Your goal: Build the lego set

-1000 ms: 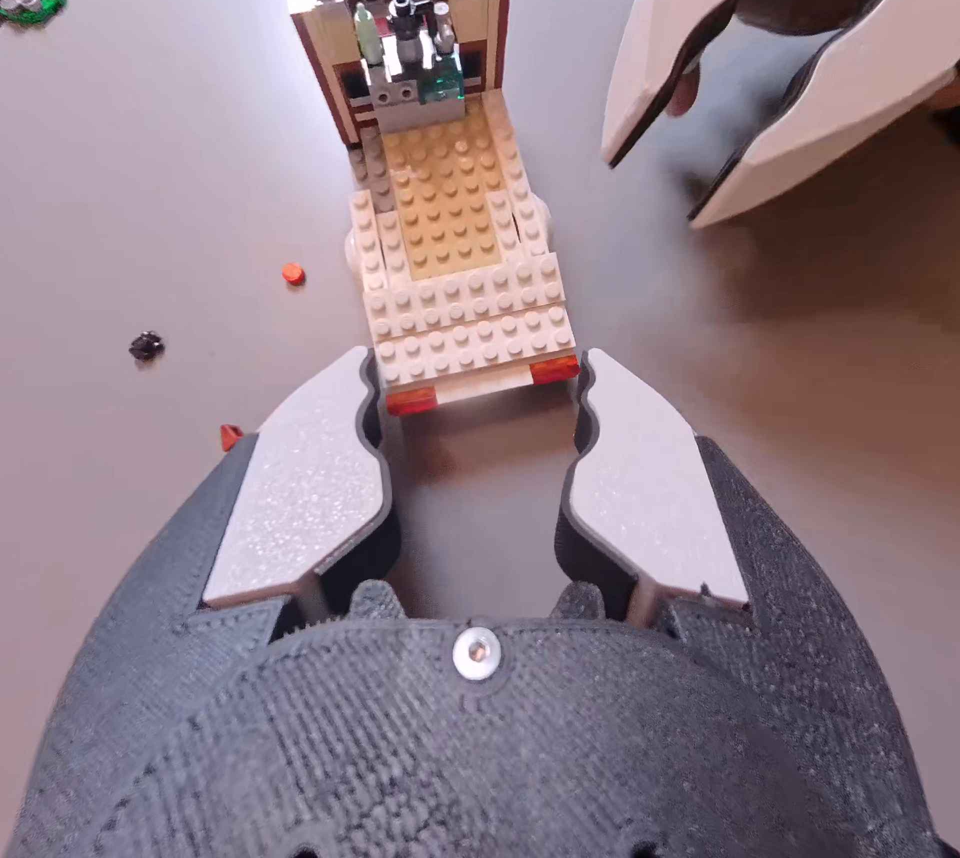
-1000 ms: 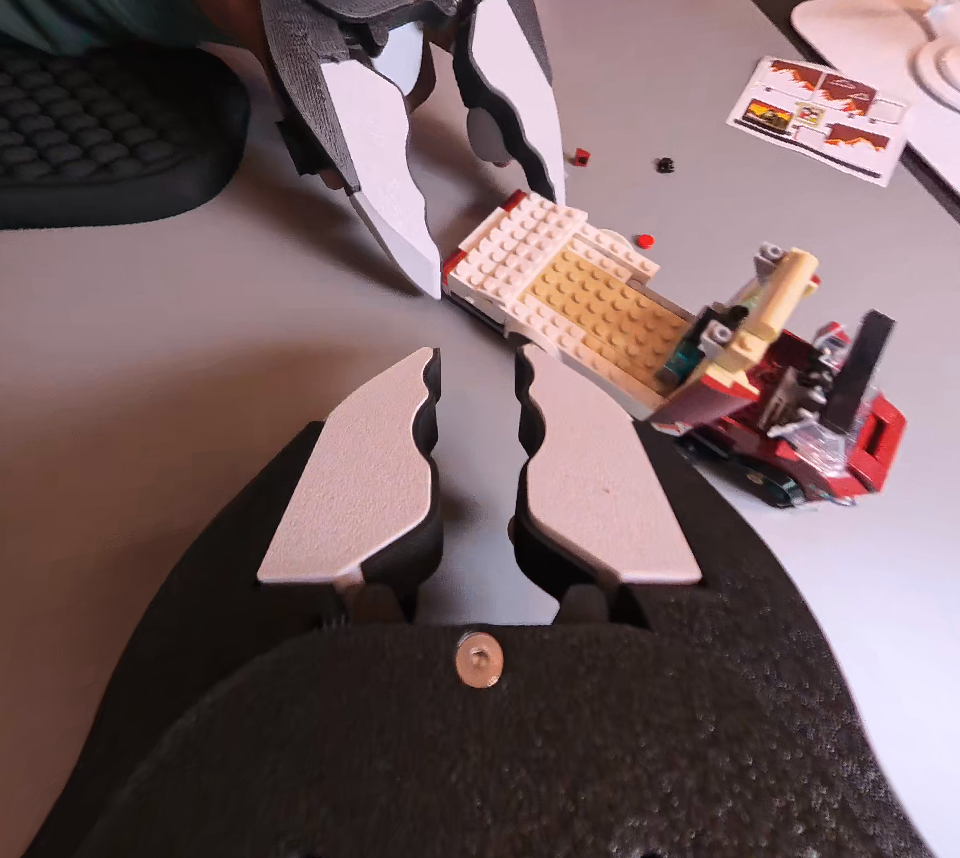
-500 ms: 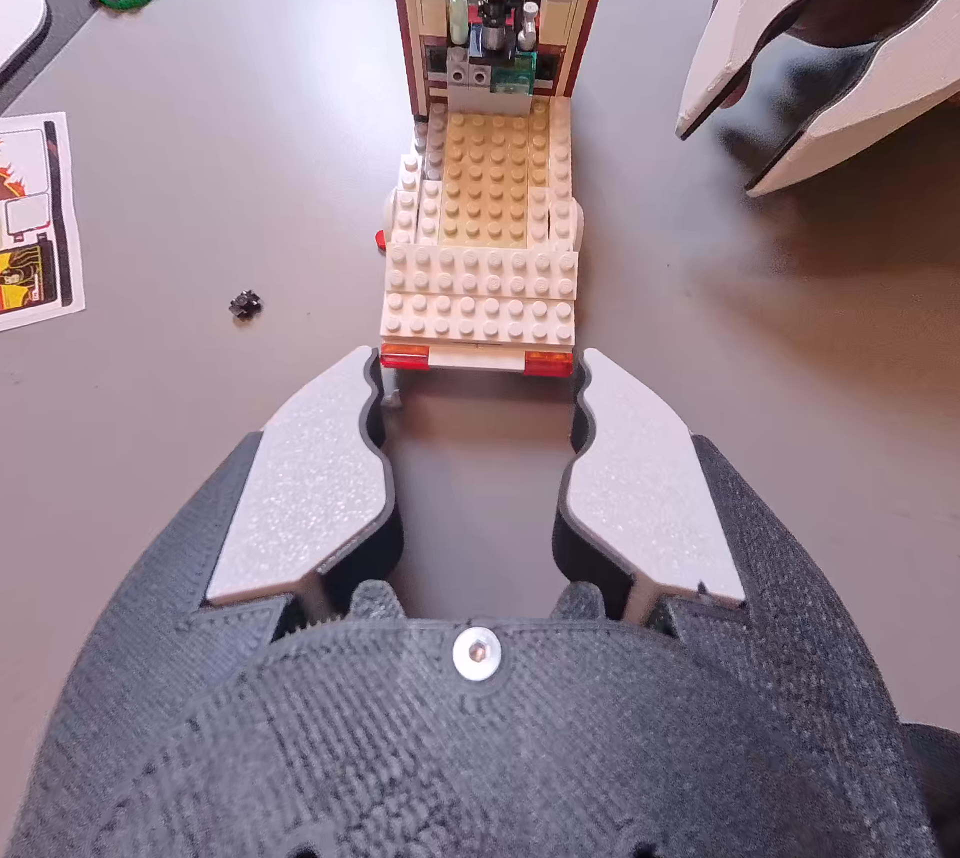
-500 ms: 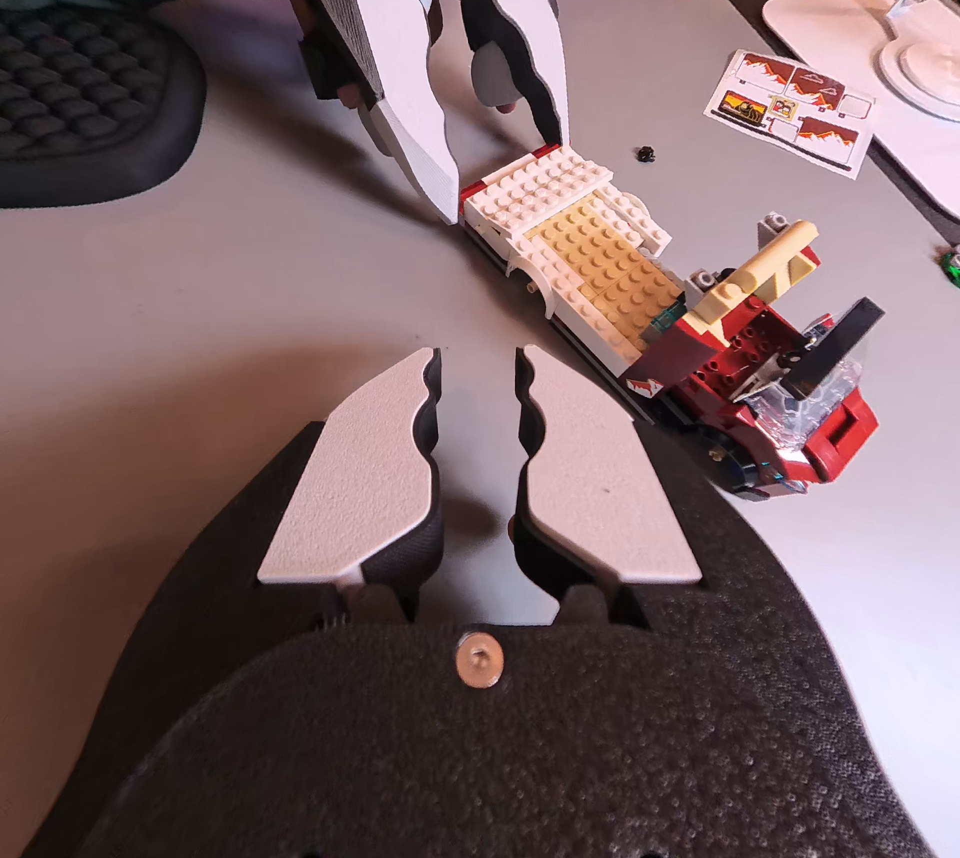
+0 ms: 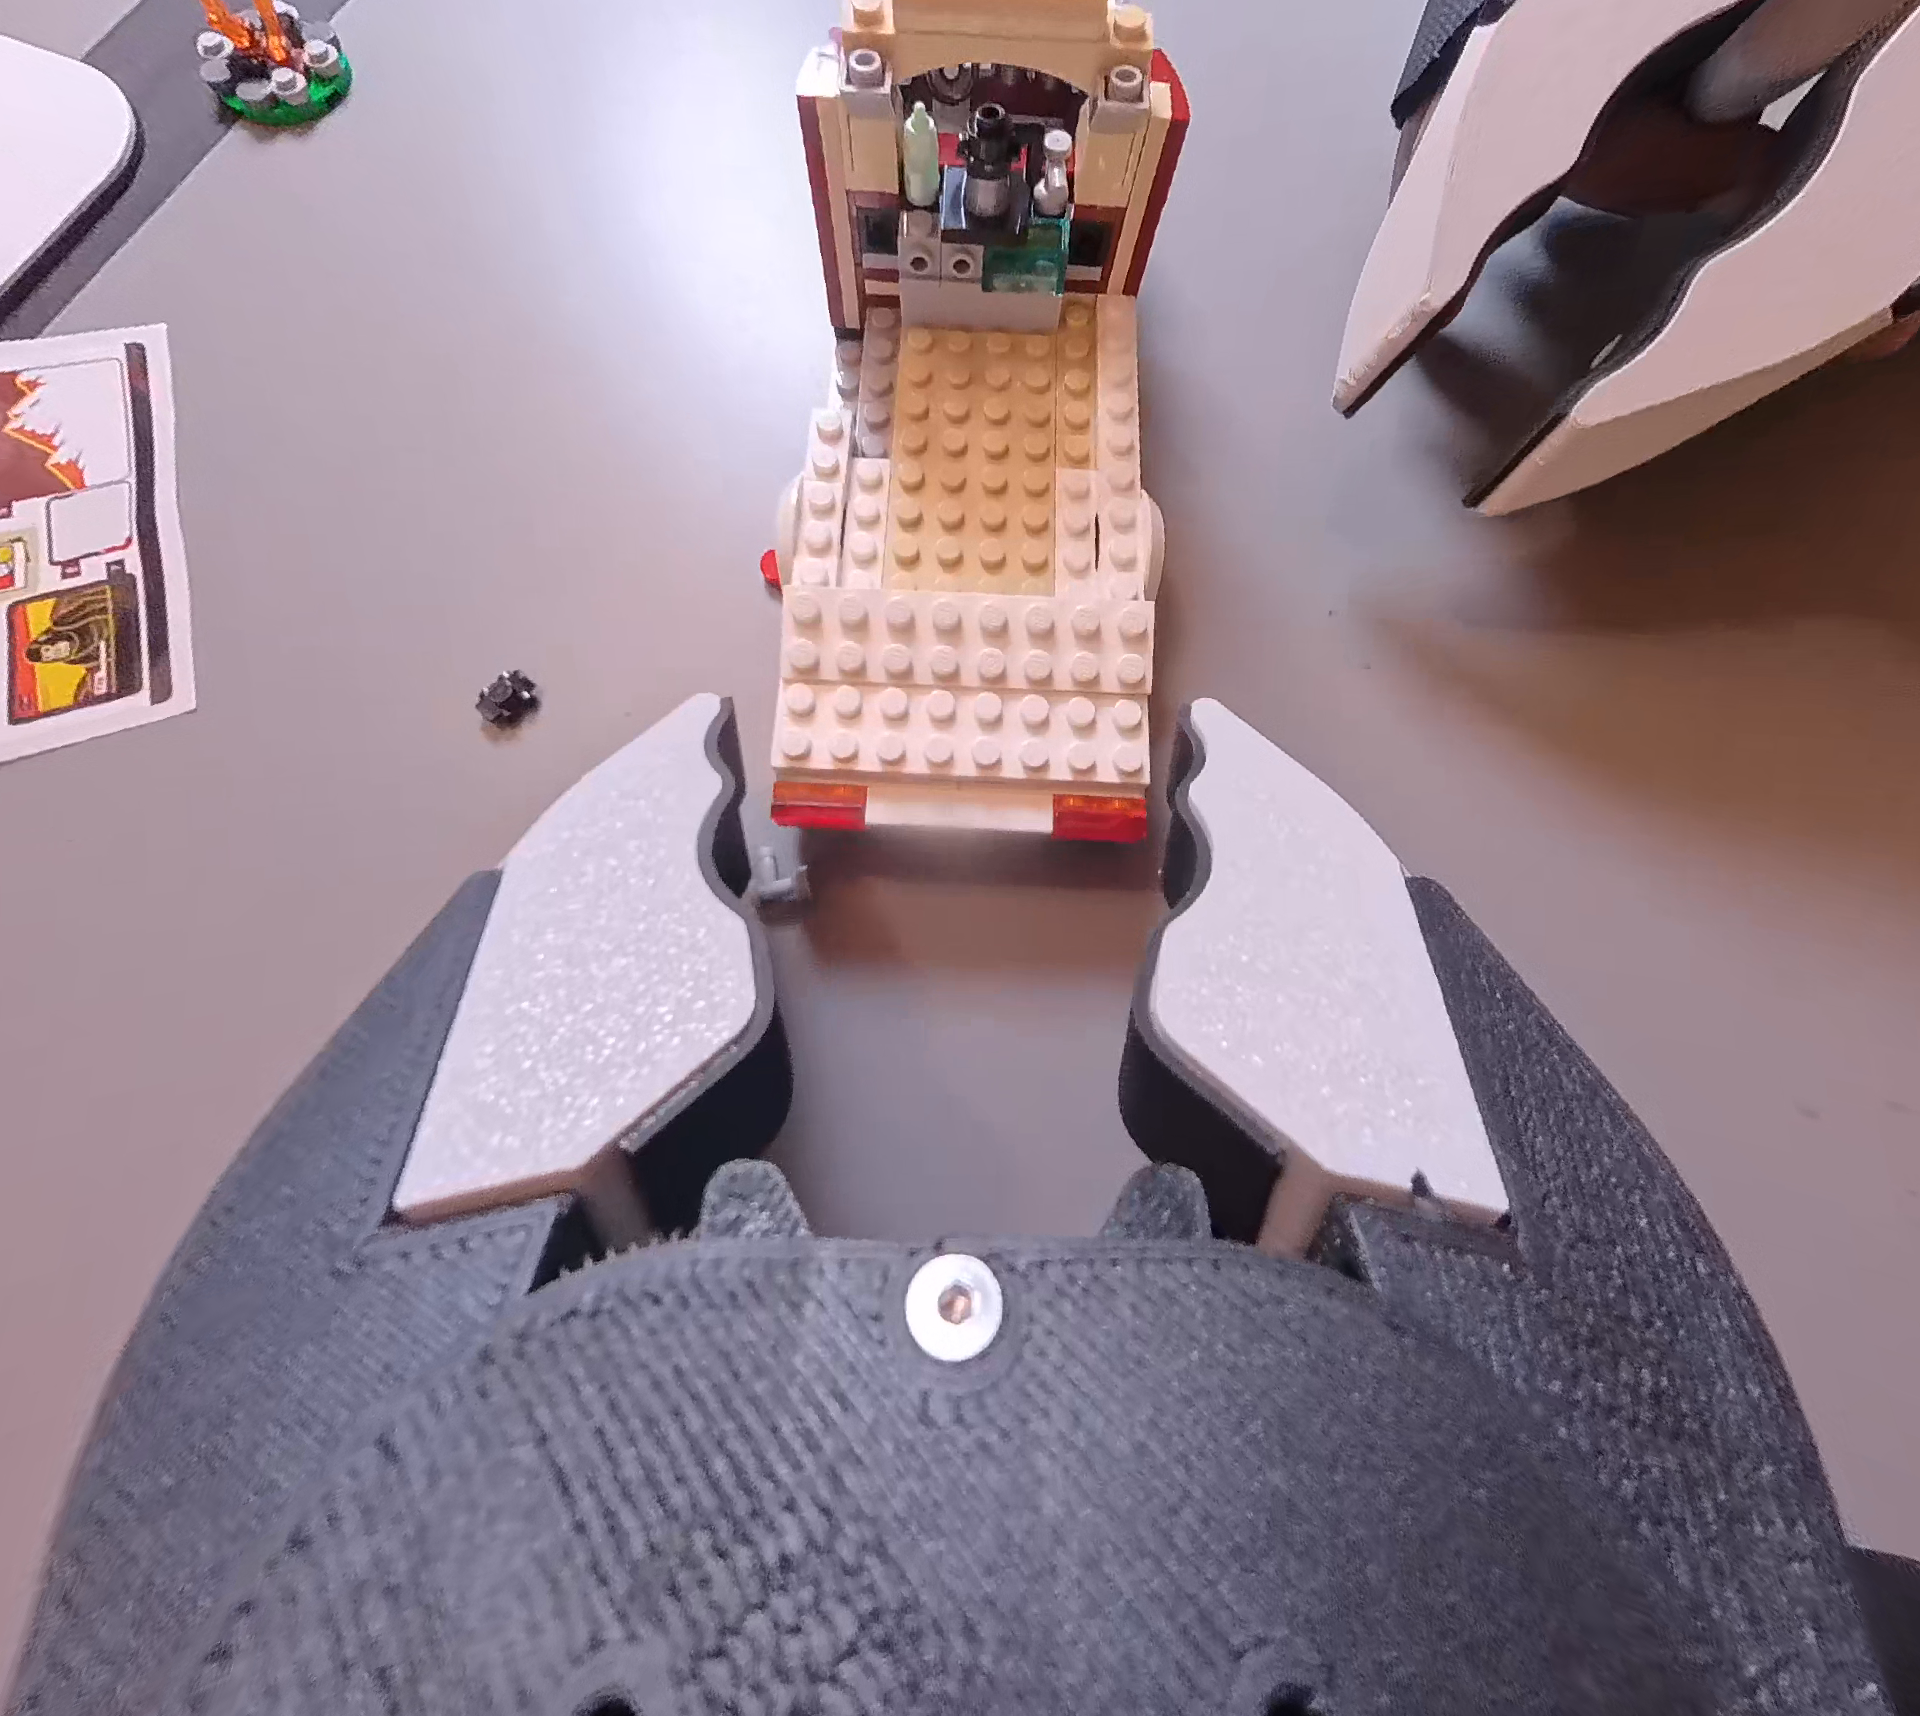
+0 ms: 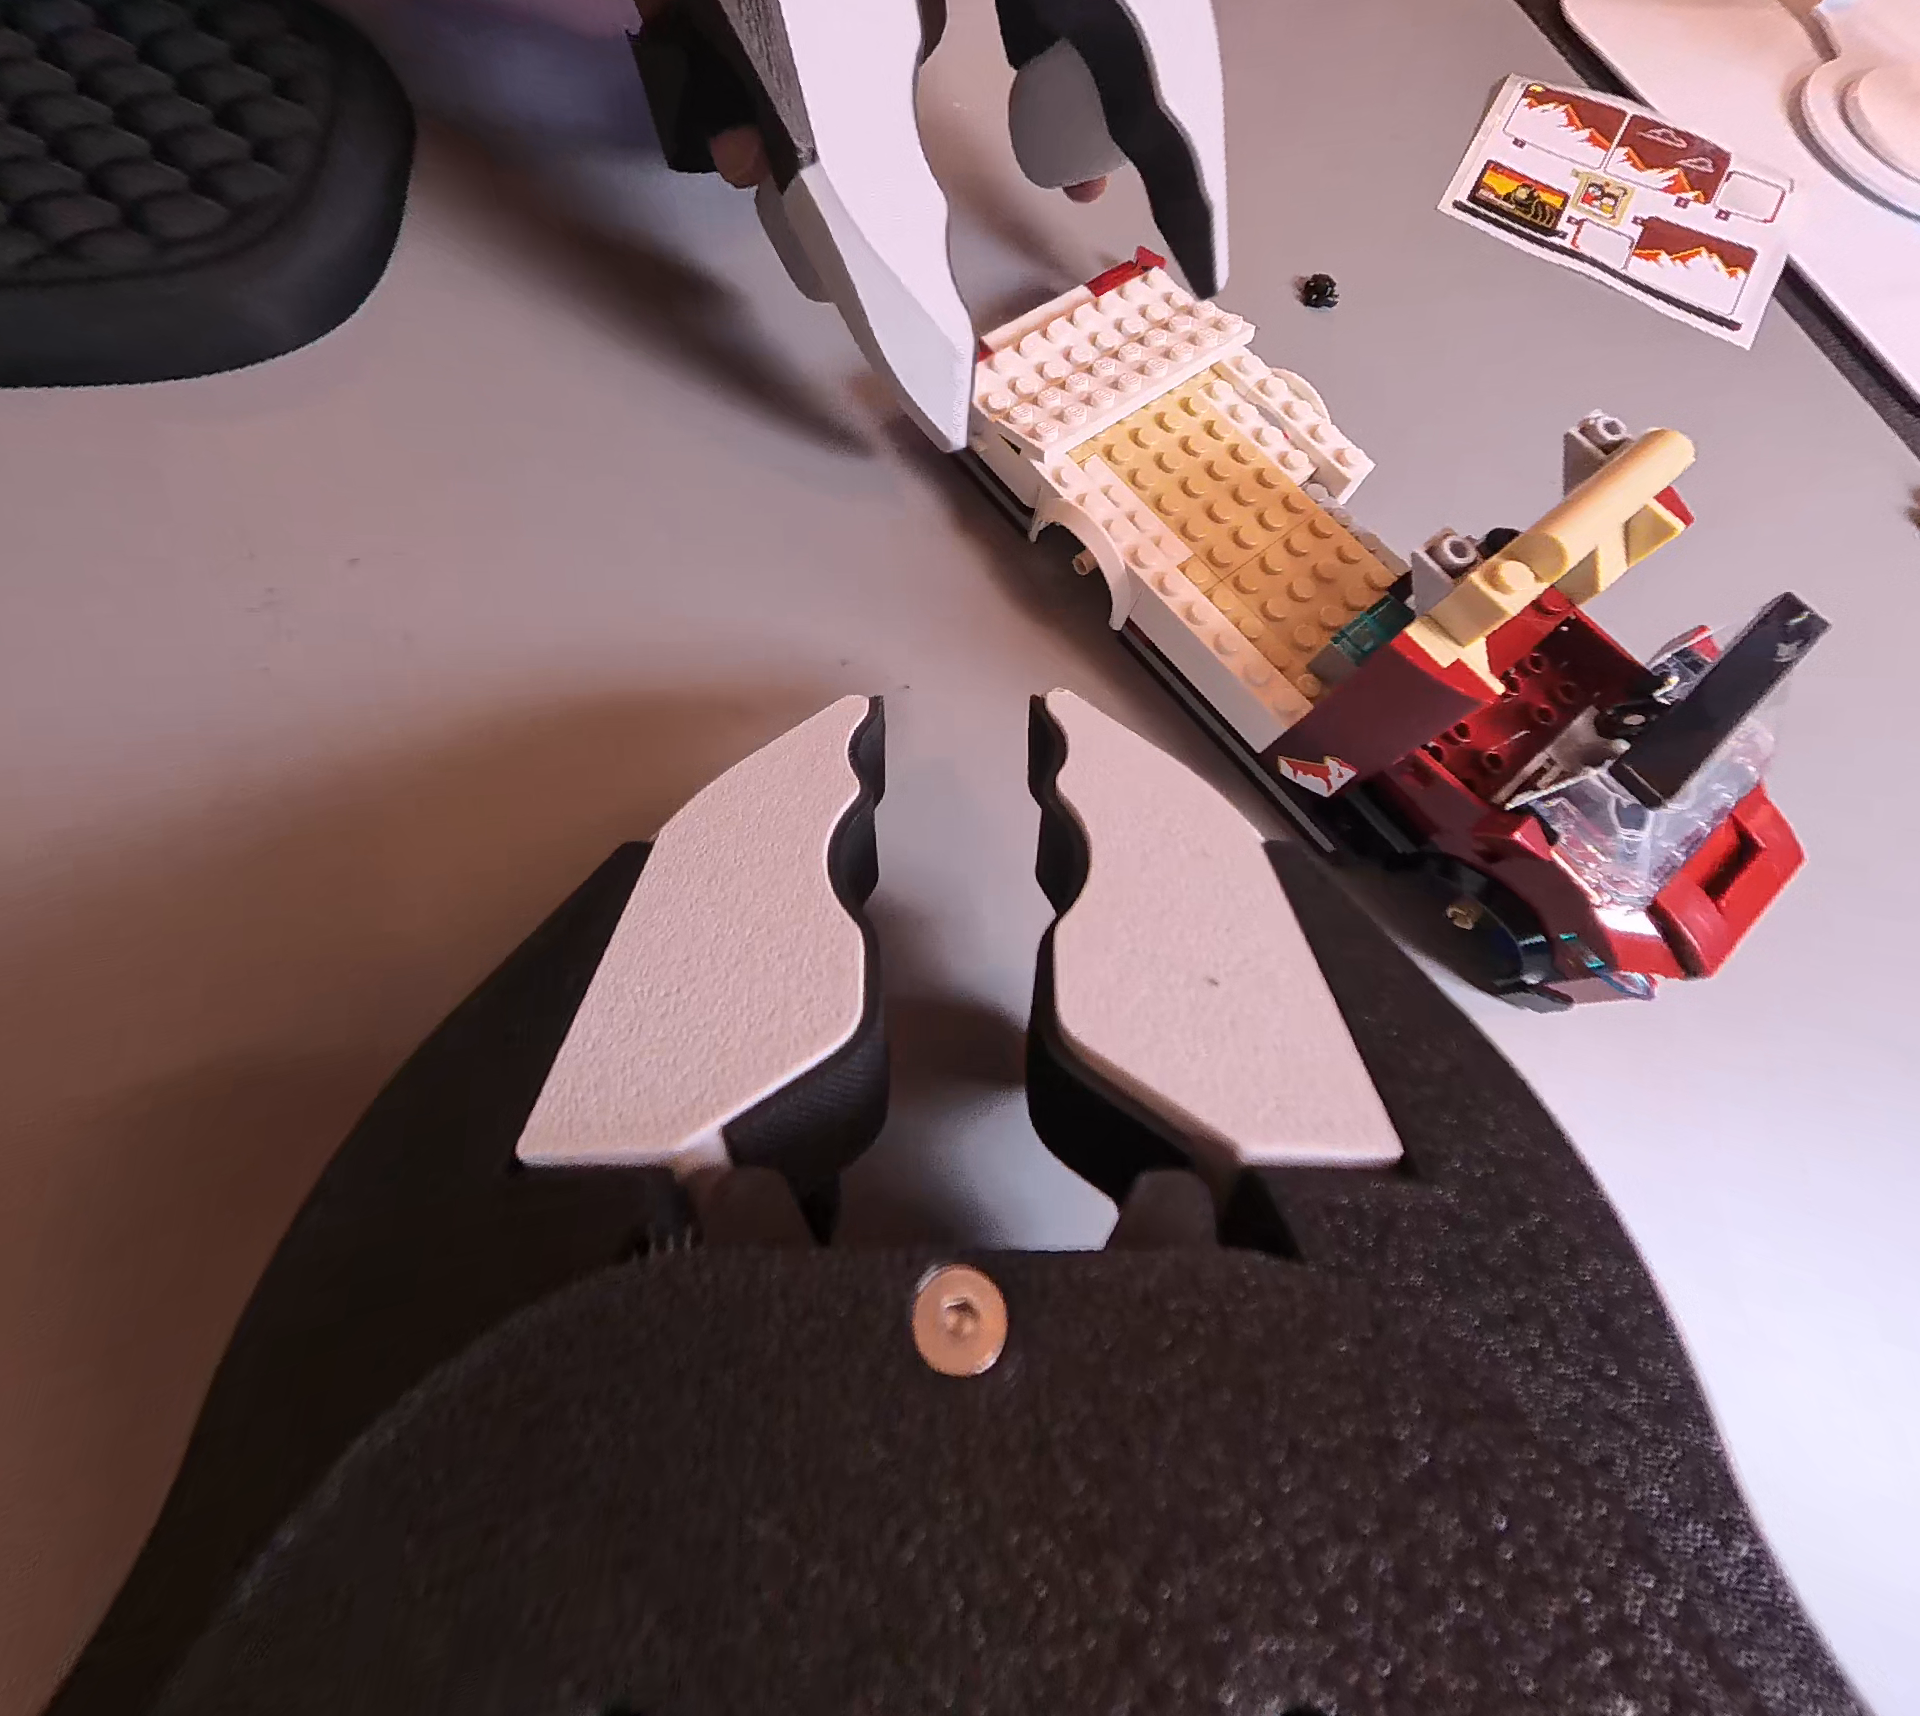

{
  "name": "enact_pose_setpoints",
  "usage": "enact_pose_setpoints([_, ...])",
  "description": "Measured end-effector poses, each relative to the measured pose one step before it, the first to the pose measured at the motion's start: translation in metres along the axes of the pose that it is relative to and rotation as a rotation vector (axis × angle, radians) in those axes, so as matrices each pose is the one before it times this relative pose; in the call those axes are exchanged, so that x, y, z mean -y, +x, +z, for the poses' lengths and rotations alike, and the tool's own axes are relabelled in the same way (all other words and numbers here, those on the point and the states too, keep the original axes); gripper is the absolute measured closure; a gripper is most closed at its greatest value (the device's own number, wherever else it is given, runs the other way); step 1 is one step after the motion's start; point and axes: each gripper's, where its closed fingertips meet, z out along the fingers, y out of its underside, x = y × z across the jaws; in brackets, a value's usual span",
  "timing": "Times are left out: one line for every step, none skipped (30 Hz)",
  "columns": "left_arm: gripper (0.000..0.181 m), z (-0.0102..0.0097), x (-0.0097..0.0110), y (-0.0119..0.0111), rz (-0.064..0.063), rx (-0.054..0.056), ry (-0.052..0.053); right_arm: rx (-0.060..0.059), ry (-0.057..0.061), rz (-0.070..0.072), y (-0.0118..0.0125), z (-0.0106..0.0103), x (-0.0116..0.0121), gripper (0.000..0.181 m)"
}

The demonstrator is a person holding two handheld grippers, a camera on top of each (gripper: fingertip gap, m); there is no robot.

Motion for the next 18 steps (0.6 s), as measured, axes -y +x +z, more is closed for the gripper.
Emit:
enact_pose_setpoints([0.103, 0.00146, 0.00076, 0.00004, 0.0, -0.0072, -0.0034, 0.0023, -0.0023, -0.0002, -0.00046, 0.00043, -0.00048, 0.155])
enact_pose_setpoints([0.106, 0.00077, 0.00073, 0.00095, -0.0017, -0.0117, -0.0013, 0.0015, -0.0021, -0.0013, -0.0004, 0.00023, -0.00059, 0.155])
enact_pose_setpoints([0.111, 0.00021, 0.00028, 0.00061, -0.0013, -0.0067, -0.0009, 0.0005, -0.0014, -0.0015, -0.00027, -0.00001, -0.00046, 0.155])
enact_pose_setpoints([0.112, 0.00002, -0.00001, -0.00065, -0.0005, 0.0031, -0.0007, 0.0002, 0.0001, -0.0007, 0.0, -0.00017, -0.00012, 0.155])
enact_pose_setpoints([0.112, -0.00011, 0.00006, -0.00005, -0.0008, 0.0015, 0.0022, 0.0012, 0.001, 0.0006, -0.00013, -0.00008, 0.00001, 0.155])
enact_pose_setpoints([0.112, 0.00005, -0.00008, 0.0002, 0.0021, 0.0027, 0.0027, 0.002, 0.0011, 0.0015, 0.00001, -0.00006, 0.00001, 0.155])
enact_pose_setpoints([0.112, -0.00008, -0.00001, 0.00033, 0.0017, 0.0015, 0.0014, 0.0016, 0.0007, 0.0019, 0.00003, 0.00003, -0.00021, 0.155])
enact_pose_setpoints([0.112, -0.00021, -0.00019, 0.00046, 0.0021, 0.0009, -0.0016, 0.0008, 0.0012, 0.0017, 0.00023, 0.00015, -0.00021, 0.155])
enact_pose_setpoints([0.112, -0.00041, -0.00032, 0.00037, 0.0022, 0.0006, -0.0029, 0.0008, 0.0016, 0.002, 0.00017, -0.00016, 0.00009, 0.155])
enact_pose_setpoints([0.112, -0.00031, -0.00029, 0.00008, 0.0006, 0.0019, -0.002, 0.0, 0.0009, 0.0019, 0.00013, -0.00009, 0.00011, 0.155])
enact_pose_setpoints([0.113, -0.00044, -0.00019, 0.00021, 0.0008, 0.0027, -0.0008, -0.0015, 0.0004, 0.0002, 0.00016, -0.00021, 0.00001, 0.155])
enact_pose_setpoints([0.113, -0.00039, -0.00026, 0.0003, 0.0016, 0.003, -0.0003, -0.0019, -0.0005, -0.0007, 0.00023, -0.00014, -0.00014, 0.155])
enact_pose_setpoints([0.113, -0.0005, -0.00033, 0.00018, 0.0003, 0.0034, -0.0002, -0.0014, -0.001, -0.0002, -0.00009, -0.00016, -0.00017, 0.155])
enact_pose_setpoints([0.113, -0.00051, -0.00035, 0.00018, 0.0016, 0.0026, -0.0003, -0.0009, -0.0003, 0.0005, -0.00004, -0.00023, -0.00018, 0.155])
enact_pose_setpoints([0.113, -0.00054, -0.00015, 0.00002, 0.0015, 0.003, 0.0009, -0.0003, 0.0002, 0.0009, -0.00024, -0.00023, -0.00013, 0.155])
enact_pose_setpoints([0.113, -0.00063, -0.00002, -0.0005, 0.001, 0.0053, 0.0018, -0.0002, -0.0002, 0.0008, -0.00023, -0.00033, -0.00024, 0.155])
enact_pose_setpoints([0.114, -0.00069, 0.0001, -0.00083, 0.0033, 0.0072, 0.0023, -0.001, -0.0004, 0.0002, -0.00011, -0.00021, -0.00028, 0.155])
enact_pose_setpoints([0.114, -0.00057, 0.00023, -0.00011, 0.0016, 0.0021, 0.0026, -0.0009, 0.0, 0.0001, 0.00002, -0.00029, -0.0002, 0.155])
